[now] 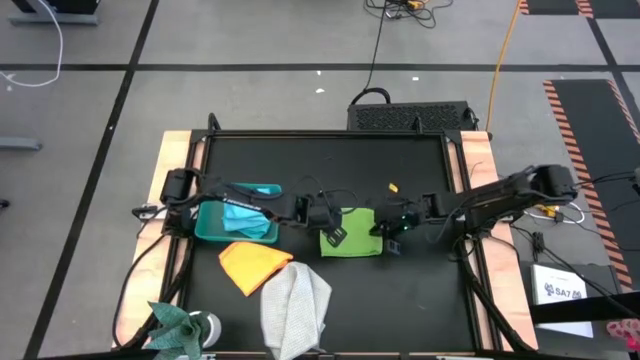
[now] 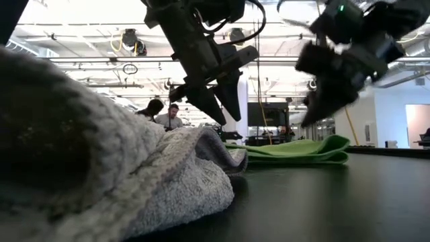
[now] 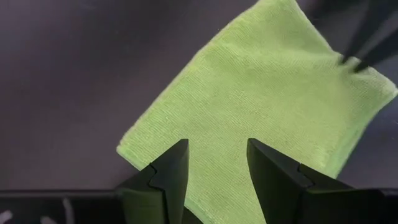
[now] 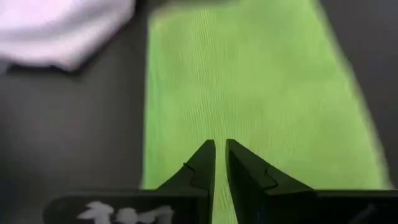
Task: Fold microfiber towels
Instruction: Fold the green microfiber towel
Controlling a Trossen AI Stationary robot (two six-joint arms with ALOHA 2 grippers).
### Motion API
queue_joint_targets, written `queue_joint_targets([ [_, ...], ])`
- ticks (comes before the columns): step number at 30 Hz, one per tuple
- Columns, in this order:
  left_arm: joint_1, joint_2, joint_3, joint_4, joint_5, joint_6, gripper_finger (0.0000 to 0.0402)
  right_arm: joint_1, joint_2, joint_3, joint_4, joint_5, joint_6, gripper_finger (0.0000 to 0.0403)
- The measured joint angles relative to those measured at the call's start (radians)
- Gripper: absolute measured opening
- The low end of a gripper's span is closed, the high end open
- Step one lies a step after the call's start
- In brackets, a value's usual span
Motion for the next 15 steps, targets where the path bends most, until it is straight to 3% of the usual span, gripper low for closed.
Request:
queue_joint_targets([
  [6, 0.026, 0.000, 0.000, 0.001, 0.001, 0.042, 0.0166, -0.023, -0.094, 0.015, -0.003, 0.004, 0.031, 0.0036],
  [15, 0.059, 0.000, 0.000, 0.006, 0.003, 0.061, 0.0166, -0.108, -0.047, 0.014, -0.037, 0.004, 0.019, 0.0036],
])
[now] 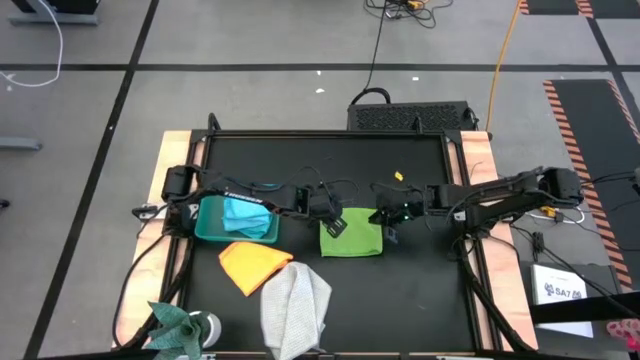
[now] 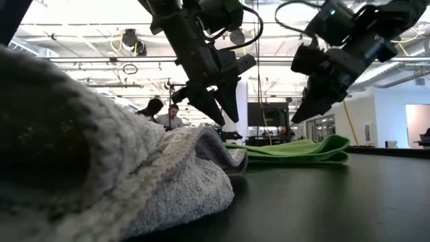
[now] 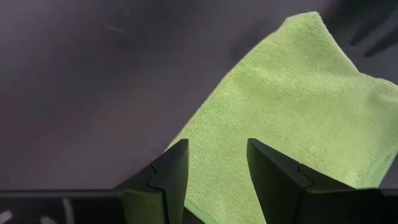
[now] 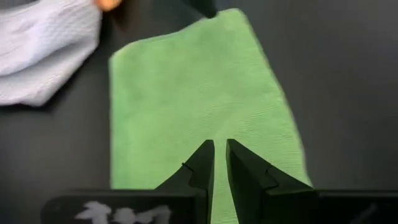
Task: Fold microfiber towels
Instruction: Fold the green microfiber towel, then stack the folded green microfiber towel on top of the blue microfiber towel into the bin
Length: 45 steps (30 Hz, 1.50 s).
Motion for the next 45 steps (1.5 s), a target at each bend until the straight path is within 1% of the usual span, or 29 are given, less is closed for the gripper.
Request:
queue_joint_targets([
  [6, 0.002, 0.000, 0.000, 0.000, 0.000, -0.001, 0.0166, -0.061, 0.085, 0.000, 0.003, -0.001, -0.004, 0.0036],
  [10, 0.001, 0.000, 0.000, 0.000, 0.002, -0.001, 0.0166, -0.067, 0.150, 0.000, 0.001, -0.004, -0.012, 0.0036],
  [12, 0.002, 0.000, 0.000, 0.000, 0.003, -0.001, 0.0166, -0.068, 0.180, 0.000, -0.003, 0.001, -0.053, 0.0036],
  [17, 0.002, 0.000, 0.000, -0.001, 0.002, 0.001, 0.0166, -0.080, 0.205, 0.000, 0.002, 0.098, -0.150, 0.0036],
  [19, 0.002, 0.000, 0.000, -0.001, 0.002, 0.001, 0.0166, -0.092, 0.203, 0.000, 0.004, 0.118, -0.173, 0.0036],
  [24, 0.002, 0.000, 0.000, -0.006, 0.002, 0.001, 0.0166, -0.121, 0.183, 0.000, 0.003, 0.174, -0.227, 0.0036],
  [29, 0.007, 0.000, 0.000, -0.006, 0.001, 0.023, 0.0166, -0.133, 0.130, 0.004, -0.007, 0.175, -0.207, 0.0036],
  [35, 0.039, 0.000, 0.000, -0.007, 0.007, 0.035, 0.0166, -0.133, 0.020, 0.030, -0.018, 0.075, -0.173, 0.0036],
  [38, 0.069, 0.000, 0.000, -0.007, 0.070, 0.041, 0.0166, -0.133, -0.031, 0.030, -0.020, 0.045, -0.140, 0.0036],
  [45, 0.135, 0.000, 0.000, -0.006, 0.184, 0.084, 0.0166, -0.133, -0.084, 0.030, -0.026, 0.045, -0.097, 0.0036],
])
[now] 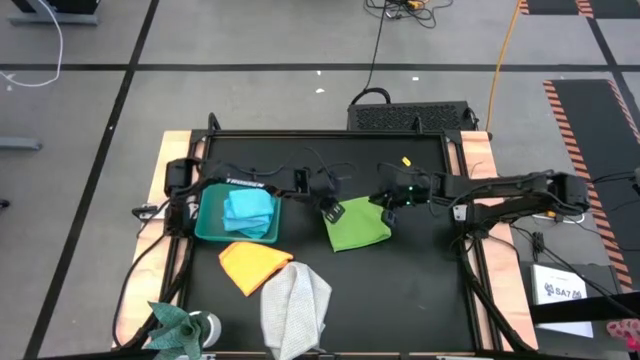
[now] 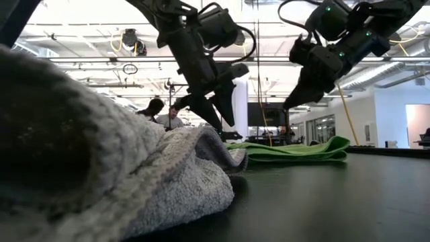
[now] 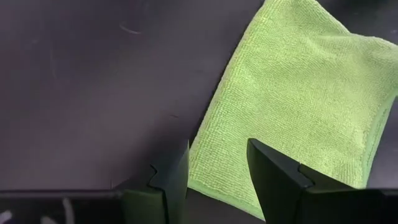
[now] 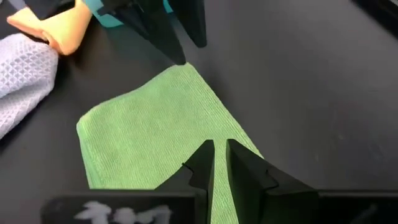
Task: Fold microfiber towels
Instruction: Stack the folded green microfiber towel on top of the blue microfiber towel into the bin
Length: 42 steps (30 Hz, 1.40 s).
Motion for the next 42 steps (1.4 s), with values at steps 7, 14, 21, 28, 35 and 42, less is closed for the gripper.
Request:
queue_joint_targets([
  [7, 0.039, 0.000, 0.000, -0.001, 0.041, 0.022, 0.0168, 0.000, -0.004, 0.000, 0.000, 0.000, 0.019, 0.0036],
  [14, 0.048, 0.007, 0.001, -0.005, 0.048, 0.076, 0.0204, 0.000, -0.003, 0.000, 0.000, 0.004, 0.023, 0.0036],
  [21, 0.057, 0.045, 0.002, 0.016, 0.129, 0.135, 0.0223, 0.000, -0.003, 0.000, 0.002, 0.005, 0.048, 0.0036],
  [28, 0.072, 0.063, 0.001, 0.020, 0.186, 0.193, 0.0220, 0.000, -0.003, 0.000, 0.004, 0.010, 0.073, 0.0036],
  [35, 0.075, 0.080, 0.000, 0.027, 0.236, 0.248, 0.0220, 0.000, -0.003, 0.000, 0.003, 0.029, 0.082, 0.0036],
  [42, 0.080, 0.081, 0.000, 0.018, 0.236, 0.281, 0.0221, 0.000, -0.003, 0.000, 0.003, 0.032, 0.098, 0.0036],
])
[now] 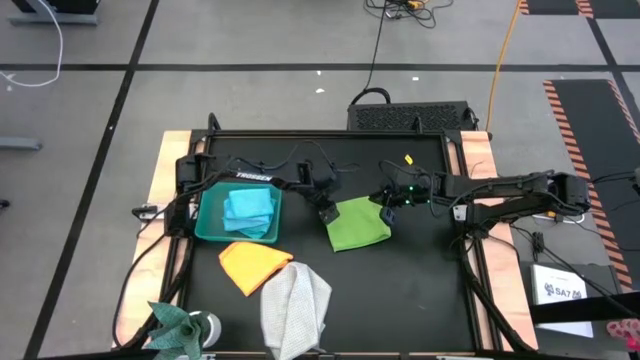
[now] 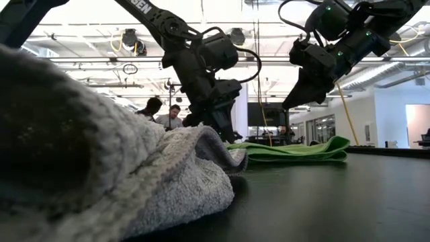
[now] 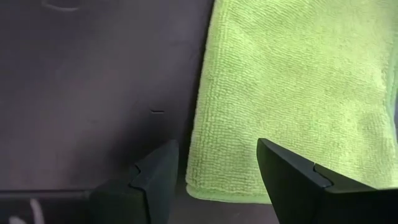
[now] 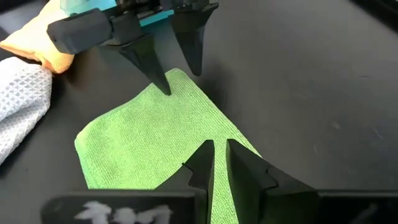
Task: Fold microfiber towels
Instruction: Stack the folded green microfiber towel on top of the blue microfiber towel into the bin
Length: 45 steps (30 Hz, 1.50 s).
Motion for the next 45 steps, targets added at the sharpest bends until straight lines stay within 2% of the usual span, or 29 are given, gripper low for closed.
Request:
queue_joint_targets([
  [17, -0.004, 0.056, 0.002, 0.031, 0.051, -0.011, 0.0220, 0.000, 0.000, 0.000, -0.008, 0.000, 0.003, 0.0036],
  [23, -0.003, 0.057, 0.002, 0.032, 0.067, -0.011, 0.0200, -0.007, 0.000, 0.000, -0.063, -0.009, -0.037, 0.0036],
  [29, -0.003, 0.058, 0.001, 0.035, 0.055, -0.045, 0.0195, -0.094, 0.028, 0.002, -0.200, -0.141, -0.028, 0.0050],
  [33, -0.005, 0.058, 0.001, 0.036, 0.054, -0.057, 0.0197, -0.154, 0.065, 0.067, -0.312, -0.162, -0.120, 0.0078],
  [37, -0.006, 0.059, 0.001, 0.036, 0.051, -0.057, 0.0198, -0.191, 0.099, 0.148, -0.348, -0.161, -0.213, 0.0103],
  [42, -0.006, 0.059, 0.001, 0.037, 0.051, -0.066, 0.0196, -0.216, 0.103, 0.223, -0.340, -0.159, -0.225, 0.0116],
  [45, -0.006, 0.059, 0.000, 0.036, 0.056, -0.080, 0.0180, -0.222, 0.087, 0.247, -0.342, -0.158, -0.226, 0.0116],
])
